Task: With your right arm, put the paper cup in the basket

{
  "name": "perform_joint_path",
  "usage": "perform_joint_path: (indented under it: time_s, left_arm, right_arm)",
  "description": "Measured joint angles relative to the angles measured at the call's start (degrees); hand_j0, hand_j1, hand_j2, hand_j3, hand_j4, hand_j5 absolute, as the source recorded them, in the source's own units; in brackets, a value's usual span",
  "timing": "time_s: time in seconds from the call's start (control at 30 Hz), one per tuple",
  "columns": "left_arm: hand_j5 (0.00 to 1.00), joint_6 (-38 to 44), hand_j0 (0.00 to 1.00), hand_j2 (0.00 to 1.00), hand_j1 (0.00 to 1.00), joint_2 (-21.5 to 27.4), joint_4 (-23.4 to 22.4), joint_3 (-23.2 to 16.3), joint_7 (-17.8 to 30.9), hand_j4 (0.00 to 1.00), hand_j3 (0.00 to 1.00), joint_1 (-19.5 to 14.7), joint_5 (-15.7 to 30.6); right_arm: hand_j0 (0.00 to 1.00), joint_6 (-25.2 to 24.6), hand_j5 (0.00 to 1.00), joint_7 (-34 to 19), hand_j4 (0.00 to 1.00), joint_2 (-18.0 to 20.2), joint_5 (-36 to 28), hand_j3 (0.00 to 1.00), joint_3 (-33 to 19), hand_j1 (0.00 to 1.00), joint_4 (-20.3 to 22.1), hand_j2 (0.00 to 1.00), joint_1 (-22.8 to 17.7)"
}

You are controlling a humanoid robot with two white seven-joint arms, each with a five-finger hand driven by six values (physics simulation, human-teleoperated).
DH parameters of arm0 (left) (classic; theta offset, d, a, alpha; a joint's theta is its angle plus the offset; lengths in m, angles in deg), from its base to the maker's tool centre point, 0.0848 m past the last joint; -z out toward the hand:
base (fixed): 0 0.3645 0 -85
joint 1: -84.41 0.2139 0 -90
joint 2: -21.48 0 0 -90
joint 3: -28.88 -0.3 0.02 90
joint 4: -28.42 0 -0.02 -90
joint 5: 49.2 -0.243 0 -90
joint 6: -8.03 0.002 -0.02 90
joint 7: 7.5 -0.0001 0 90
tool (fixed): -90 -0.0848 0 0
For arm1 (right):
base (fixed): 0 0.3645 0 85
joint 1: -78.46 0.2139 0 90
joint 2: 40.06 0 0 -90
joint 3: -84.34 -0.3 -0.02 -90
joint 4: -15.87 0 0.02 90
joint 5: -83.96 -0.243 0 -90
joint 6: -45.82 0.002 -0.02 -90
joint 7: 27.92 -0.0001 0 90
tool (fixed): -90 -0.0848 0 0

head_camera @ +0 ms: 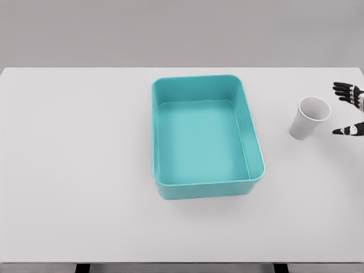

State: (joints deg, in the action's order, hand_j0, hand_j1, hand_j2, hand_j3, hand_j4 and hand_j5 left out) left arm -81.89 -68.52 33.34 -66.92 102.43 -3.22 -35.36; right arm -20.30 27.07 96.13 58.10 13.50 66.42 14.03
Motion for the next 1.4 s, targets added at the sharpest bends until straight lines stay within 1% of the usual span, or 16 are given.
perform_joint_path:
  time_s: [0.27,0.57,0.77,1.4]
  left_arm:
    - [1.0,0.0,1.0,1.0,1.0,0.0,0.0,0.0,0.0,1.0,1.0,0.0,0.01]
    - [1.0,0.0,1.0,1.0,1.0,0.0,0.0,0.0,0.0,1.0,1.0,0.0,-0.01]
    - [1.0,0.0,1.0,1.0,1.0,0.0,0.0,0.0,0.0,1.0,1.0,0.0,0.0]
    - [1.0,0.0,1.0,1.0,1.0,0.0,0.0,0.0,-0.01,1.0,1.0,0.0,0.0]
  right_arm:
    - [1.0,0.01,1.0,0.0,1.0,-1.11,0.11,1.0,1.16,1.0,0.02,1.0,0.0]
    - [1.0,-0.08,1.0,0.0,1.0,-2.8,0.07,1.0,1.99,1.0,0.31,1.0,0.97]
    - [1.0,-0.08,1.0,0.0,1.0,-2.32,0.12,1.0,2.73,1.0,1.23,1.0,0.88]
    - [1.0,-0.55,1.0,0.0,1.0,-0.59,0.0,1.0,4.69,1.0,6.97,1.0,0.18]
